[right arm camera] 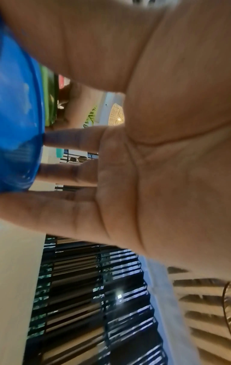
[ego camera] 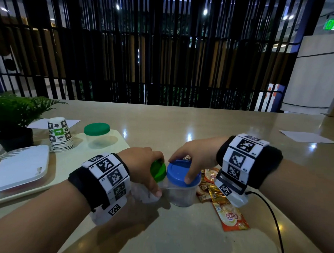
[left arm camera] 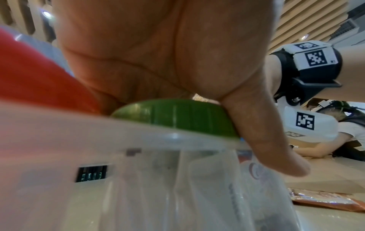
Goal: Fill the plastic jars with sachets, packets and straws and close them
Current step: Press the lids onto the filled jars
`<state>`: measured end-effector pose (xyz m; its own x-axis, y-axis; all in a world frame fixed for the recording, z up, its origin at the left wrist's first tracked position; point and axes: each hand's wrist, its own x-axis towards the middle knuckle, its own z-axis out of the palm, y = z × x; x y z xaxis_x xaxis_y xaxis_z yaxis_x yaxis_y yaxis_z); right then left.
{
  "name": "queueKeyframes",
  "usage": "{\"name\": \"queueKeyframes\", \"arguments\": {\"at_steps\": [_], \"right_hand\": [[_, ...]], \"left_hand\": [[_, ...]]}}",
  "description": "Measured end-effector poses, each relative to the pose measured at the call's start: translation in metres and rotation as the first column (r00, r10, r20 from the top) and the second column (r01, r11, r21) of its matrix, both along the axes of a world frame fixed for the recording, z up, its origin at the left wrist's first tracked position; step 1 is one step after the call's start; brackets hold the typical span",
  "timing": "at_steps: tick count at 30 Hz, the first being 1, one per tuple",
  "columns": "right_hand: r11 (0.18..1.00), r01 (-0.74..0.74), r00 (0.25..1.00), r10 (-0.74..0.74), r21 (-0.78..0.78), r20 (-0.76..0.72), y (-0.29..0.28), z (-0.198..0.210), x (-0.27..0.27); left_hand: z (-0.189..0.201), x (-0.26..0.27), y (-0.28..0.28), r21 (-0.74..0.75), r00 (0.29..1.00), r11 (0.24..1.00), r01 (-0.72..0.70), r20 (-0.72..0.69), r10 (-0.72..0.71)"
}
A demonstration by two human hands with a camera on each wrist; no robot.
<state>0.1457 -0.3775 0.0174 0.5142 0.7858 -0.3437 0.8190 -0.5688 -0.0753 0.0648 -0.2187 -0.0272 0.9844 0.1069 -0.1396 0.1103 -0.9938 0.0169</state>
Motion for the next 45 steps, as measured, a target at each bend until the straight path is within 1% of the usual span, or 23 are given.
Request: {"name": "queueKeyframes", "arguments": {"at_steps": [5,8,10,12,14,16,18,19,20,23,26,30,32,33,34,36,37,38,39,42,45], "right_hand": [[0.998,0.069,0.983,-0.067,-0.005,0.171,0.007,-0.007,-0.001],[0.992,0.116,0.942,-0.127,0.052,0.312,0.010,-0.017,0.000],[0.983,0.178,0.916,-0.184,0.049,0.356,0.006,-0.018,0.000],[0.970,0.235,0.921,-0.241,0.057,0.306,0.000,-0.014,0.003],[0.969,0.231,0.947,-0.244,0.085,0.207,-0.005,-0.009,0.008],[0.983,0.174,0.983,-0.177,0.054,0.054,-0.009,-0.006,0.012],[0.994,0.107,0.990,-0.105,0.012,-0.095,-0.010,-0.005,0.010],[0.997,0.072,0.990,-0.071,0.004,-0.118,-0.010,-0.006,0.009],[0.999,0.035,0.994,-0.034,0.010,-0.107,-0.010,-0.008,0.007],[0.999,0.007,1.000,-0.006,0.050,-0.022,-0.007,-0.011,0.004],[0.998,0.046,0.989,-0.050,0.032,0.140,-0.002,-0.014,-0.001],[0.994,0.097,0.917,-0.112,0.058,0.383,0.001,-0.025,-0.009],[0.993,0.100,0.886,-0.115,0.057,0.449,0.000,-0.025,-0.013],[0.992,0.110,0.886,-0.123,0.055,0.447,-0.001,-0.024,-0.012],[0.992,0.116,0.908,-0.126,0.048,0.399,-0.003,-0.023,-0.009],[0.994,0.102,0.980,-0.106,0.031,0.167,-0.007,-0.017,-0.004],[0.996,0.081,0.995,-0.083,0.036,0.054,-0.009,-0.014,-0.004],[0.998,0.058,0.998,-0.058,0.037,-0.010,-0.010,-0.012,-0.006],[0.999,0.037,0.999,-0.036,0.037,-0.027,-0.011,-0.011,-0.007],[0.999,-0.001,0.998,-0.002,0.047,0.058,-0.009,-0.013,-0.007],[0.999,0.000,0.995,-0.005,0.045,0.100,-0.009,-0.013,-0.009]], "left_hand": [[0.001,-0.001,0.001,0.002,1.000,1.000,0.010,-0.006,-0.010],[0.002,-0.001,0.000,0.002,1.000,1.000,0.019,-0.013,-0.019],[0.002,-0.002,0.000,-0.011,1.000,1.000,0.017,-0.011,-0.017],[0.002,-0.002,0.000,-0.016,1.000,1.000,0.013,-0.013,-0.013],[0.001,-0.002,0.001,-0.011,1.000,1.000,0.014,-0.016,-0.014],[0.001,-0.002,0.001,-0.011,1.000,1.000,0.013,-0.016,-0.013],[0.000,-0.001,0.001,-0.005,1.000,1.000,0.013,-0.017,-0.013],[0.000,-0.001,0.001,-0.003,1.000,1.000,0.011,-0.018,-0.011],[0.000,-0.001,0.001,-0.003,1.000,1.000,0.008,-0.018,-0.008],[-0.001,0.000,0.001,-0.007,1.000,1.000,-0.003,-0.021,0.003],[-0.001,-0.001,0.000,0.001,1.000,1.000,-0.004,-0.018,0.004],[-0.001,-0.001,-0.001,0.011,1.000,1.000,0.001,-0.020,-0.001],[-0.001,-0.001,-0.001,0.016,1.000,1.000,0.000,-0.026,0.001],[-0.001,-0.001,-0.001,0.016,1.000,1.000,-0.004,-0.029,0.004],[-0.001,0.000,-0.001,0.015,0.999,1.000,-0.008,-0.032,0.008],[-0.001,0.000,-0.001,0.015,0.999,1.000,-0.014,-0.036,0.014],[-0.001,0.000,-0.001,0.015,0.999,1.000,-0.017,-0.036,0.017],[-0.001,0.000,-0.001,0.015,0.999,1.000,-0.019,-0.036,0.020],[-0.002,0.000,-0.001,0.015,0.999,1.000,-0.022,-0.036,0.023],[-0.002,-0.001,-0.002,0.015,0.999,1.000,-0.027,-0.035,0.028],[-0.001,-0.001,-0.003,0.013,0.999,1.000,-0.026,-0.033,0.027]]}}
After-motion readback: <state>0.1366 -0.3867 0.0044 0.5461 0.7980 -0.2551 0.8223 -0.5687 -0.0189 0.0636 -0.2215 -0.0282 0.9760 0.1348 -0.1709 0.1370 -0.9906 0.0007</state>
